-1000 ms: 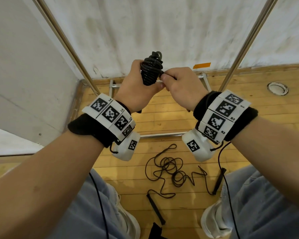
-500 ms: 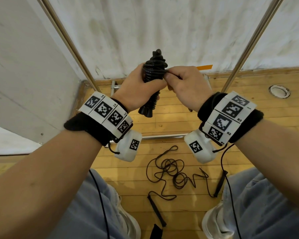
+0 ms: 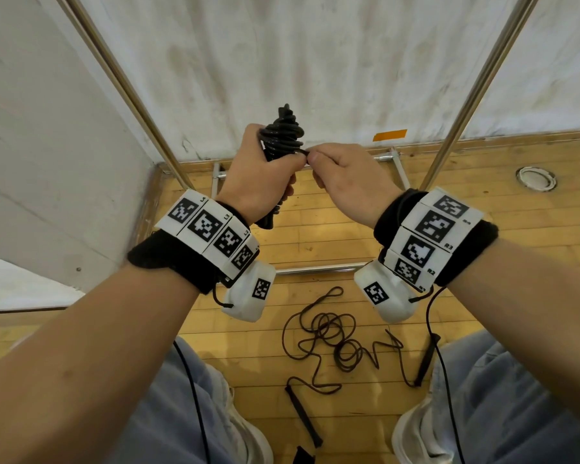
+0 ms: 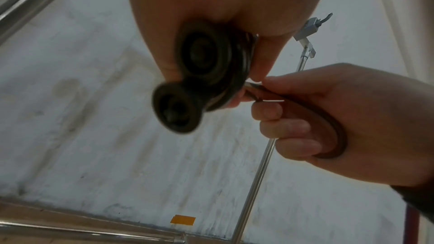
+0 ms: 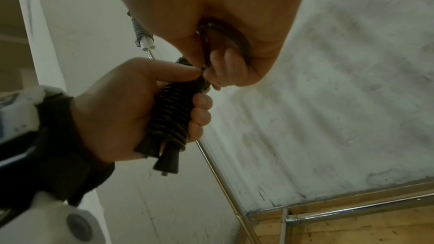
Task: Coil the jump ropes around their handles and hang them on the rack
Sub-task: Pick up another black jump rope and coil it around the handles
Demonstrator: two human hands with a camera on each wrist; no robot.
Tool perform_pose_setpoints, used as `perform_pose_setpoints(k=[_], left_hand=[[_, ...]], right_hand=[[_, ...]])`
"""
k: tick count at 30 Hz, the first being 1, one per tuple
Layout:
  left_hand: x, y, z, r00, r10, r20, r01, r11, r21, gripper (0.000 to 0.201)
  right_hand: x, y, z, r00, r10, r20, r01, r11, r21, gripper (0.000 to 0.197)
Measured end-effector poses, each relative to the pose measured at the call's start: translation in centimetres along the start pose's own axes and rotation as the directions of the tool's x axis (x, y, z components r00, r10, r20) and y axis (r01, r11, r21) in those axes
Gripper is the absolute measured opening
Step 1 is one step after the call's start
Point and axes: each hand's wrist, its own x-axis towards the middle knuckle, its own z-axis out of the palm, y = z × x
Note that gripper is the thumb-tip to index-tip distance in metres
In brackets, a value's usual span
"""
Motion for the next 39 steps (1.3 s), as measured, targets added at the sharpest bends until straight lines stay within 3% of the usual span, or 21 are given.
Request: perform_pose_setpoints(k=[4,7,12,23,29,35,39], left_hand=[[-0.11,0.28,0.3,0.986,-0.074,0.149,0.086,0.993,-0.075,0.029],[0.12,0.03,0.33,0.982,-0.051,0.181,0.053,0.999,-0.009,0.031],[0.18,-0.27,-0.4,0.987,0.044,0.152,-0.059,0.993,0.098,0.029],[-0.31,0.28,-0.29,0.984,0.126,0.124,-0.145,0.976,0.162,0.039],[-0.22,0.27,-0.17,0.991,0.028,0.131,-0.037,0.997,0.065,0.037],[0.28,0.27,-0.16,0.997,0.029,-0.072,-0.025,0.998,0.058,0.033],[0.24,0.39,-0.21,0.999,-0.044,0.004,0.044,0.999,-0.017,0.032]], right_hand=[[0.25,0.39,-0.08,0.999,0.025,-0.045,-0.027,0.999,-0.037,0.037],[0.38,0.65,-0.24,0.996,0.036,-0.076,-0.038,0.999,-0.017,0.029],[0.52,0.65,-0.45,0.996,0.041,-0.078,-0.04,0.999,0.01,0.027],[0.09,0.13,-0.53,0.998,0.055,-0.019,-0.054,0.997,0.059,0.033],[0.36,0.28,-0.74,0.998,0.065,-0.028,-0.061,0.993,0.102,0.023],[0.17,-0.08,-0.07,1.0,0.025,0.016,-0.026,0.995,0.098,0.025],[0.12,0.0,-0.15,0.999,0.032,-0.005,-0.032,0.999,0.022,0.03]])
